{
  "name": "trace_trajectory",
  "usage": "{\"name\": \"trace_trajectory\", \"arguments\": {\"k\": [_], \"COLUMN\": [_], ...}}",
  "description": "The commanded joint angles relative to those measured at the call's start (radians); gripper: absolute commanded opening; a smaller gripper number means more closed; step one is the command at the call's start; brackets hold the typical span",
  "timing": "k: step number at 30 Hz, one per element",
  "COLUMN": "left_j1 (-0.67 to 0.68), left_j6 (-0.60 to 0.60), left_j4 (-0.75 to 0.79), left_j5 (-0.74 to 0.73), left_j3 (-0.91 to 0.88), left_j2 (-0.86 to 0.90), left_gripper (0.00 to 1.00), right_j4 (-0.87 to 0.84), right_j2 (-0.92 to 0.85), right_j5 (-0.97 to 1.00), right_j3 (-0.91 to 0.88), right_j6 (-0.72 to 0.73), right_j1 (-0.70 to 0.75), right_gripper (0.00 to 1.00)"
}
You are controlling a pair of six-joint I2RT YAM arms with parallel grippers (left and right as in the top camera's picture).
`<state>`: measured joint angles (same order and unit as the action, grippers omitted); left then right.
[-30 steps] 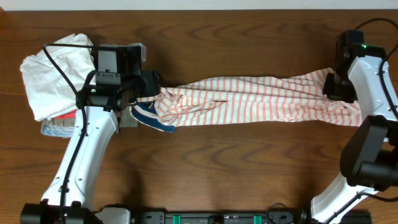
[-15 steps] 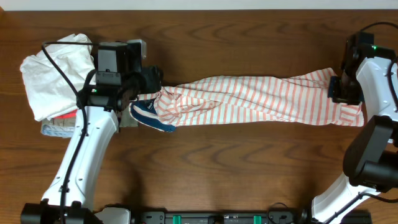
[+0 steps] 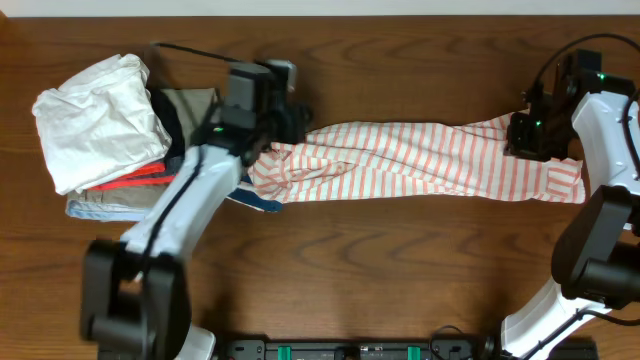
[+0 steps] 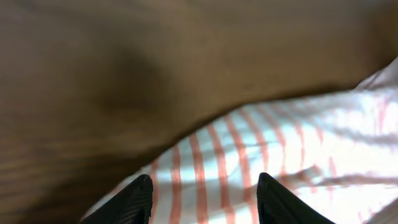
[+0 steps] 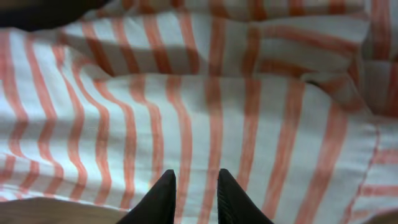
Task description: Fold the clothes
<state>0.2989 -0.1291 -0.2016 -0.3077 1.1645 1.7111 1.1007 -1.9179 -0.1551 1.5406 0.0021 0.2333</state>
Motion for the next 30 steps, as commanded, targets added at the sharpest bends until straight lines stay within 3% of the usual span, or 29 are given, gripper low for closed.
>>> {"name": "trace_trajectory", "arguments": {"k": [1,5,14,22,30], "left_j1": [0.026,0.027,0.025,0.025,0.025], "left_j6": [0.017,0.016,0.018,0.018,0.019], "left_j4": [0.018,0.016,-0.196,-0.198,-0.199], "left_j5": [0.002,0.002,0.067,0.122,0.13], "left_j3": [0.012,0.012,0.009,-0.018,-0.037], "left_j2": [0.079,0.15,0.179,0.18,0.18], "left_gripper": [0.55,0.55,0.55,0.61,0.62], "right_j4": [-0.025,-0.076,-0.213,-0.399,-0.437], "right_j2": [0.008,0.008,0.006,0.006,0.006], "right_j5": [-0.025,-0.024,-0.006,0.011,0.105], "right_j3": [-0.019,-0.034,-0.135,-0.281,-0.312], "right_j6": [-0.018,-0.018,-0.015,-0.014,-0.006], "right_j1": [0.001,0.002,0.002,0.003,0.003], "right_gripper": [0.22,0.23,0.29,0.33,0.38]}}
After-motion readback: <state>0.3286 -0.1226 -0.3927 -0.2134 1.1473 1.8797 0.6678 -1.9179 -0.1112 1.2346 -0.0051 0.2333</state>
